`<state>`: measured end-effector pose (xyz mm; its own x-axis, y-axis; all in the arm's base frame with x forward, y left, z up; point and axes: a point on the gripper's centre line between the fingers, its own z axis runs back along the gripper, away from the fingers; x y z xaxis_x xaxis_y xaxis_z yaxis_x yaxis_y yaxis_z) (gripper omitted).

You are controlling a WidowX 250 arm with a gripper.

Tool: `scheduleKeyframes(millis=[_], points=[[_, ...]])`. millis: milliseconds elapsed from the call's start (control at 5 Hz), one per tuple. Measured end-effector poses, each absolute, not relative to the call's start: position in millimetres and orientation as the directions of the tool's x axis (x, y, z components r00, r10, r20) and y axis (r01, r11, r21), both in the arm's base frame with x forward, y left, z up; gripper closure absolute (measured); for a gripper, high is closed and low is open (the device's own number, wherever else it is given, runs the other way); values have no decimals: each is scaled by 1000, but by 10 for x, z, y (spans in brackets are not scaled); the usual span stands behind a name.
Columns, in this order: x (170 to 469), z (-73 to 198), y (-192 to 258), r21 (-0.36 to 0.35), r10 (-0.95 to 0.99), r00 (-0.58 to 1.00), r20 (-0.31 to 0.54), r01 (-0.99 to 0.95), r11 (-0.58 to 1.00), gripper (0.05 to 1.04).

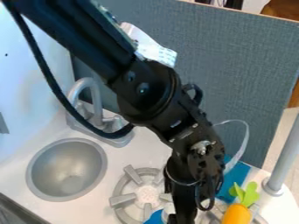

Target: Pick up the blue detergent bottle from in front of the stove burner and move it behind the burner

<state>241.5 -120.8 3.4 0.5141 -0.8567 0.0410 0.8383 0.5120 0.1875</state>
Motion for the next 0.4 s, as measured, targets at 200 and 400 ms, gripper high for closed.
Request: scheduleKeyframes(millis=[200, 400], points=[[2430, -50, -1210, 181, -857, 514, 24, 841, 510, 75], [2437, -149, -1207, 169, -861, 508, -3, 849, 501, 105]])
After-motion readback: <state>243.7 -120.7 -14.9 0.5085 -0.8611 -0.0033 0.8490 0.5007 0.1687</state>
